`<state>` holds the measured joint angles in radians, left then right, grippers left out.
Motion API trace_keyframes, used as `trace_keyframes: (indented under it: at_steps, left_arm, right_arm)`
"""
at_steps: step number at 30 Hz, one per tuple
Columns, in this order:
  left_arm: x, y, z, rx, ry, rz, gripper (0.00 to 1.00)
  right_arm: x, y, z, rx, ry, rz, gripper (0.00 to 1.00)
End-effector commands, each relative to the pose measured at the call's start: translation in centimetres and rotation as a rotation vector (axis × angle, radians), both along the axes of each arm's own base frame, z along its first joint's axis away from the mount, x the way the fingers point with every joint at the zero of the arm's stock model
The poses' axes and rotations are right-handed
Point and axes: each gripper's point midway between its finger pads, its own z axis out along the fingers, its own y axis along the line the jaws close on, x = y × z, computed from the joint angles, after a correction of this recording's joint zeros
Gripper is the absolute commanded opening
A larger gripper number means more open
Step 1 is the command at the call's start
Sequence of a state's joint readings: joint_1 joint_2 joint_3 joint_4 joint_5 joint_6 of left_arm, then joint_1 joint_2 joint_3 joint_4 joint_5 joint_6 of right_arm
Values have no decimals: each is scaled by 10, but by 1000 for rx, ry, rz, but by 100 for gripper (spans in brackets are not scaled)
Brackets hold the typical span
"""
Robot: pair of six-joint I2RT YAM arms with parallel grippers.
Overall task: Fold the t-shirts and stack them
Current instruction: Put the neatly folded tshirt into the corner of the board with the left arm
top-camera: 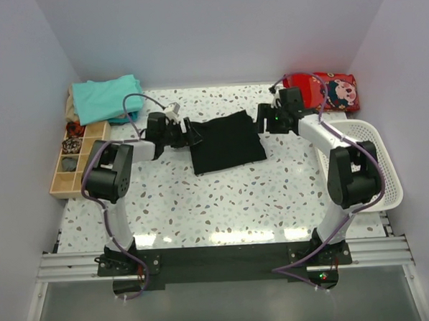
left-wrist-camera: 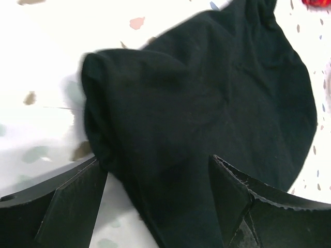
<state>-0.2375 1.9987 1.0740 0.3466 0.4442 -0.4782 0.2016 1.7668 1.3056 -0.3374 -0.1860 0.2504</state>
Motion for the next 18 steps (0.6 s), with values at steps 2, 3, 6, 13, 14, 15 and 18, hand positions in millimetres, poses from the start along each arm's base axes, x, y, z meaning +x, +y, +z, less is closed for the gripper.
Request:
trace_keyframes:
  at_steps: [2, 3, 6, 13, 14, 15, 18]
  left_arm:
    - [-33, -39, -8, -8, 80, -124, 82]
    - [-36, -43, -13, -11, 100, -129, 82]
    - [-41, -59, -25, -35, 125, -143, 82]
    - [-7, -89, -32, -114, 109, -154, 66]
    - [-5, -91, -41, -116, 128, -157, 64]
    - [5, -97, -33, -136, 110, -159, 62]
    - [16, -109, -33, -163, 110, -170, 59]
  right_arm:
    - [7, 5, 8, 9, -23, 27, 71]
    - [7, 5, 6, 11, -19, 27, 71]
    - [6, 6, 3, 15, -10, 30, 71]
    - [4, 1, 3, -1, -11, 19, 71]
    - [4, -2, 1, -8, -8, 13, 71]
    - [4, -3, 2, -12, -12, 10, 71]
    - [4, -10, -4, -39, 2, -17, 71]
